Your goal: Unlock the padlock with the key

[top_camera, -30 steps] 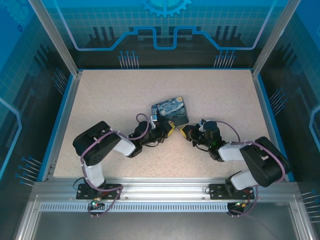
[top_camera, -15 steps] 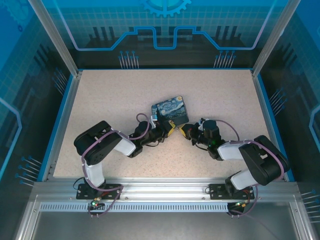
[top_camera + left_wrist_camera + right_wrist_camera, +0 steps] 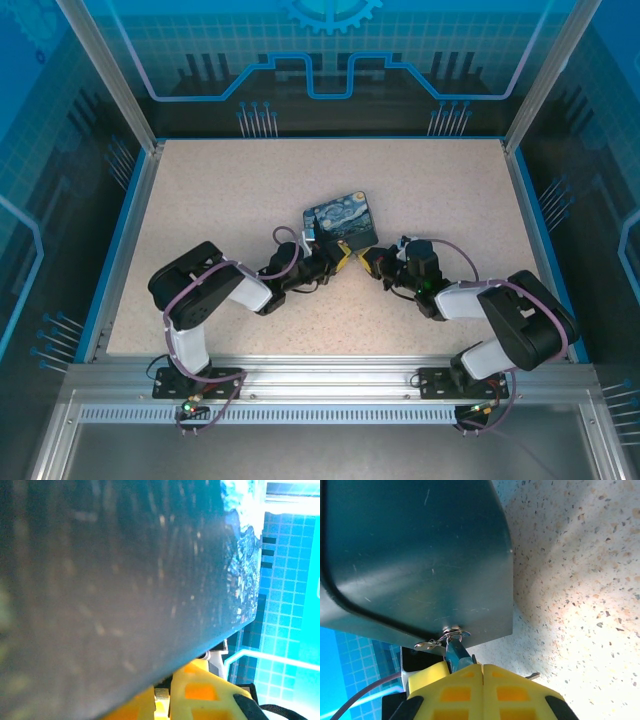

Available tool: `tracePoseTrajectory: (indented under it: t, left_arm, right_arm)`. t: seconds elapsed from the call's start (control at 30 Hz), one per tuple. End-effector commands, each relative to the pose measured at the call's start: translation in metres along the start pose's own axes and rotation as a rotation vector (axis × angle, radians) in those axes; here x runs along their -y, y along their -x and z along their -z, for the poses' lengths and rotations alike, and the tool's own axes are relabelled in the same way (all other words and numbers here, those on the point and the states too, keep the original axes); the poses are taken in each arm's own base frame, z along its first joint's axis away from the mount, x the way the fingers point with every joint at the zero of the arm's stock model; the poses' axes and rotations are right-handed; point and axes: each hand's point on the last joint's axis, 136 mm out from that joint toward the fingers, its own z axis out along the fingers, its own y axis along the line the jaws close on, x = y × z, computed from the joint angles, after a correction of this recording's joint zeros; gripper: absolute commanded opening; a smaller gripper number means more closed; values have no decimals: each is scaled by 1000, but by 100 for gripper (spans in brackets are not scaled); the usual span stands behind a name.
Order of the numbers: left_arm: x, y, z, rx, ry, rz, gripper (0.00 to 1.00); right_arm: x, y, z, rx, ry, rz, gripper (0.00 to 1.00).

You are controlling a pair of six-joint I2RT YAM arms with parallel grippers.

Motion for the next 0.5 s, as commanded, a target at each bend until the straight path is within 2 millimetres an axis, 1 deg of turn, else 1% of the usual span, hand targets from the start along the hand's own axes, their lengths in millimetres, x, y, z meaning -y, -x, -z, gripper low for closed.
tracePoseTrajectory:
  t: [0.0,0.23,0.47]
  left_arm:
    - [19,0,-4,9,-75,6,0]
    - [19,1,-5,9,-79,7,0]
    - [19,1,-5,10,-79,9,0]
  right_arm:
    - [0,1,5,14,-4,15,0]
    - [6,1,12,21,-32,25,0]
    - [0,1,10,19,-19,31,0]
